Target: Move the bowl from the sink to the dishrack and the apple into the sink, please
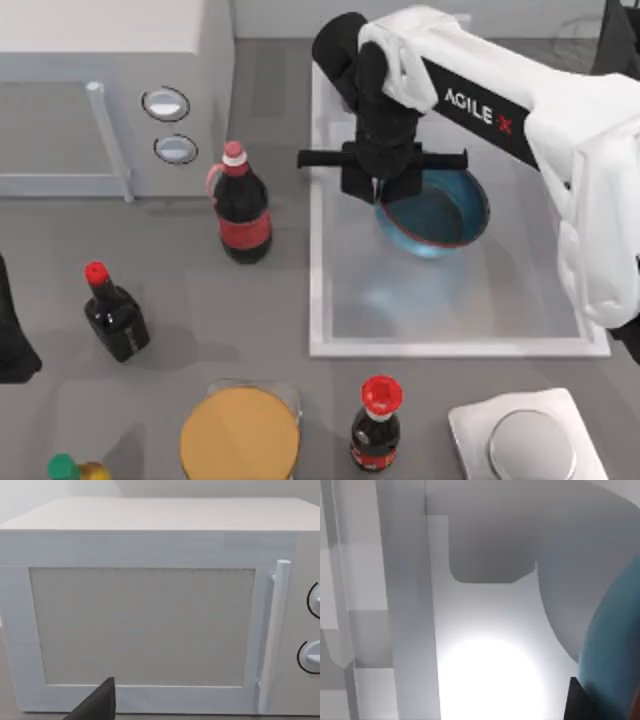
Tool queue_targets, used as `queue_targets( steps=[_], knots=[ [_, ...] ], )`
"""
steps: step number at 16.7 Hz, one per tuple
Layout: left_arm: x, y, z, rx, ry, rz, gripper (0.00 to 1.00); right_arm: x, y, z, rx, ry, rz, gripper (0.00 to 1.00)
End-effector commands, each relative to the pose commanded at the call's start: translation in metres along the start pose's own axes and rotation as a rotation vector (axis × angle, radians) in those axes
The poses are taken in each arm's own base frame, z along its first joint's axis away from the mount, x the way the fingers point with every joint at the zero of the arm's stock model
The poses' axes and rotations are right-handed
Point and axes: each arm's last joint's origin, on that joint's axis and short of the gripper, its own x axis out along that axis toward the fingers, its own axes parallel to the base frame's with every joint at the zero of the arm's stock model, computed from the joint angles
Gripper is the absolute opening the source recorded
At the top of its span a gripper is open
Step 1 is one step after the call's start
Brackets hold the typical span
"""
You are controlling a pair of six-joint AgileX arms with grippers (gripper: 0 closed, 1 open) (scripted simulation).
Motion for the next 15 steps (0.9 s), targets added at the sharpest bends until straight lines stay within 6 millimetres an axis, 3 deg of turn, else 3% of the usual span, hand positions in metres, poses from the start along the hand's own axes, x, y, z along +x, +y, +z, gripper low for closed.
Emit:
queue_targets(
  steps=[4,10,15],
  knots=[
    [0.000,0.000,0.000,0.000,0.000,0.000,1.00,-0.086,0.010,-0.032,0.030,-0.001,-0.014,0.00],
    [0.000,0.000,0.000,0.000,0.000,0.000,1.00,-0.215,0.012,-0.127,0.021,0.002,-0.014,0.00],
    [0.000,0.000,0.000,0.000,0.000,0.000,1.00,-0.281,-0.009,-0.201,-0.017,0.003,0.004,0.00]
  ],
)
